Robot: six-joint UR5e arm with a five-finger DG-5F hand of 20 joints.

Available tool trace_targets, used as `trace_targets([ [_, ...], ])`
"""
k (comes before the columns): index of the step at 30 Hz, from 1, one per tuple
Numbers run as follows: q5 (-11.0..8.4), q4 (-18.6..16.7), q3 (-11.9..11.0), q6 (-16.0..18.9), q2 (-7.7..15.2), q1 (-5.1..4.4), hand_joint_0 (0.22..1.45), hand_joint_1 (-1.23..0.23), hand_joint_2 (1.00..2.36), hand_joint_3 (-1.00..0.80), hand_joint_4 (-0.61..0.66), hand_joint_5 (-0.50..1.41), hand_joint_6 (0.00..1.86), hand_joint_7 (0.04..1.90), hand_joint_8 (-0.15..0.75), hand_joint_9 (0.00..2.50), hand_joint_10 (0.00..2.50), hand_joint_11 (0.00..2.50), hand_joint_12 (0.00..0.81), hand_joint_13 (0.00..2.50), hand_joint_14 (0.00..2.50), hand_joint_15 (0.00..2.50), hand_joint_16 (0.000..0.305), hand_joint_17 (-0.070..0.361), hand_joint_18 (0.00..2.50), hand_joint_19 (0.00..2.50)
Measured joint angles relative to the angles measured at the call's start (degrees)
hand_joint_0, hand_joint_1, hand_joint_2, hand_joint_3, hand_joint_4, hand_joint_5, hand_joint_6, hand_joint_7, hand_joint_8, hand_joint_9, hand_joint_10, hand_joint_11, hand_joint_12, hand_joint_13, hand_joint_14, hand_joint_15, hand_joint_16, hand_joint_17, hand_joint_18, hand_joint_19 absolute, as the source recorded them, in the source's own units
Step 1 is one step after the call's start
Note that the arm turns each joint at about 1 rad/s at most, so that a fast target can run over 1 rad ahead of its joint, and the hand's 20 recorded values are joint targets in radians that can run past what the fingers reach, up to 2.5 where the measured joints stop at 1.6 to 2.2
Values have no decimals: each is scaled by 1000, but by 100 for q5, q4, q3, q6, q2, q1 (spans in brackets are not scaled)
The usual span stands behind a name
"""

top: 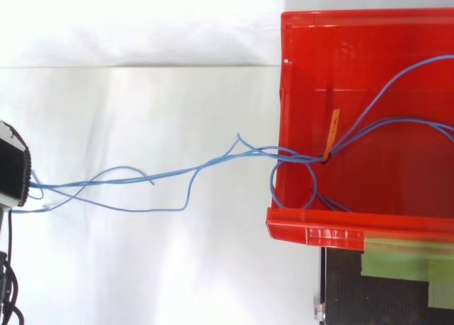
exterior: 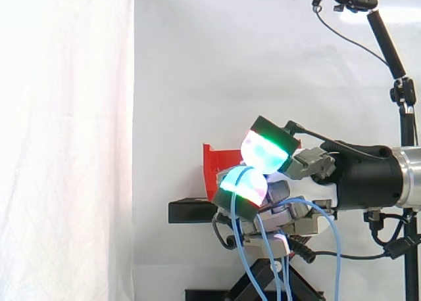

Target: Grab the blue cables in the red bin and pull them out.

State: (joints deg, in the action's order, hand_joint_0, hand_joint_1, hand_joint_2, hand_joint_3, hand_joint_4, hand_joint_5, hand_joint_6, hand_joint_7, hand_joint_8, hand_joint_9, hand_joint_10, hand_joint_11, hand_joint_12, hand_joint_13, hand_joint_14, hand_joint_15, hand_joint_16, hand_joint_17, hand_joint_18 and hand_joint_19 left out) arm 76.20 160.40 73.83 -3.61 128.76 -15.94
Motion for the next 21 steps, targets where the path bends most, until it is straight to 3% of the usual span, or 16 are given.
trace_targets([
  [21, 0, 0, 1, 0, 0, 1, 916, -959, 1014, -525, 4, 733, 1020, 554, 246, 771, 2500, 1326, 323, 1053, 1915, 1213, 44, 99, 1017, 1230],
])
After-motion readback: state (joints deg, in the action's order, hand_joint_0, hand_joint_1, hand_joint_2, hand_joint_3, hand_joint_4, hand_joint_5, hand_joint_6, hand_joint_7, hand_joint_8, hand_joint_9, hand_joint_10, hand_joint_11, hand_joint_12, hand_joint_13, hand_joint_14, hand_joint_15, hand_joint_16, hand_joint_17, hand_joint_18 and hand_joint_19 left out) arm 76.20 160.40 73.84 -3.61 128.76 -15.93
